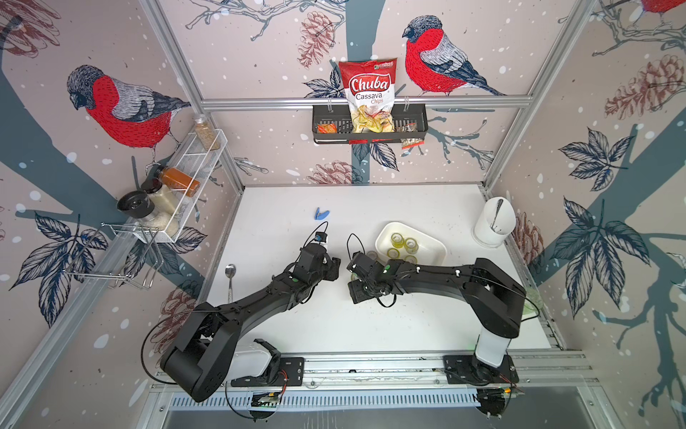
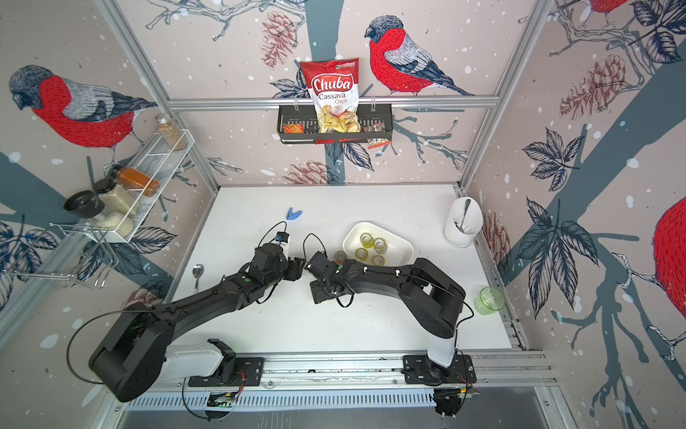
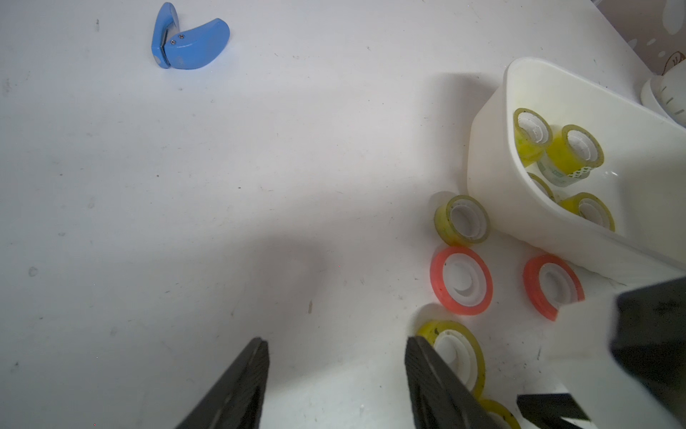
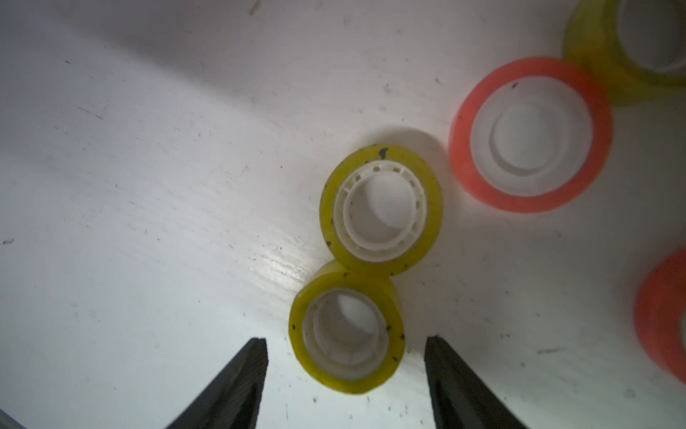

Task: Put the transparent tape into the storage box
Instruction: Pick up the tape from the center of the board.

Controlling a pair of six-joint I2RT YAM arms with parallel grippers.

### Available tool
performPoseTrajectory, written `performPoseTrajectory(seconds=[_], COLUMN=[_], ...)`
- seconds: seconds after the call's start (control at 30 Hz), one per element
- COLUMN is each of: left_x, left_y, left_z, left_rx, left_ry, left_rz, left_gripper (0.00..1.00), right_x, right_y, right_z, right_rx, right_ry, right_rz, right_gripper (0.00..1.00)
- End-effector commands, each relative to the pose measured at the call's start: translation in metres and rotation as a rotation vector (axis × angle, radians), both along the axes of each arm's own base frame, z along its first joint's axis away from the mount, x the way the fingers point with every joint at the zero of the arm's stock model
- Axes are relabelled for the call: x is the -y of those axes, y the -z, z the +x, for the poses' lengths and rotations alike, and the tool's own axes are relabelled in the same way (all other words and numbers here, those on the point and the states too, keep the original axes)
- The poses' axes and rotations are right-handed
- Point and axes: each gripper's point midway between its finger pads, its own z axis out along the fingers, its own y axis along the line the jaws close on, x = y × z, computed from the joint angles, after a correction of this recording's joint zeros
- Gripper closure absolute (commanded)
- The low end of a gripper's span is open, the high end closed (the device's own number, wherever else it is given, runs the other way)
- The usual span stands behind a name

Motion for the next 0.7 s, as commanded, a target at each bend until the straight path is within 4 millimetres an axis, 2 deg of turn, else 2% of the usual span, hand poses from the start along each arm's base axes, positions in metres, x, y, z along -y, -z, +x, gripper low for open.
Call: performPoseTrajectory(seconds=[0.0,0.13,0.33,0.53,0.67], left_x=[-0.001,-0.002,-0.002,-0.004,-0.005], left_y=[-0.003,-0.004,-0.005,-0.009,-0.008], left_z=[0.001,0.000,-0.002,-0.003,-0.002], left_rx=[0.011,0.017,0.017,0.034,0.034], left_ry=[-0.006,-0.010,-0.006,-0.013,-0.012], left_rz=[-0.007,-0.012,-0.020,-0.021,-0.006], left_gripper=[0.37,0.37,0.37,0.37,0.36], right_x=[-0.002,0.000,0.007,0.013,0.018], right_y=[0.004,0.009,0.012,0.003,-0.011], right_z=[0.007,0.008,0.004,0.005,0.006], right_rx=[0.028,0.029,0.022,0.043,0.052], right_ry=[-0.007,0.001,0.016,0.034,0.042], right_rz=[-0.026,-0.046,-0.048,-0.046,-0.020], right_gripper=[0.27,0.31,0.42,0.44,0.44])
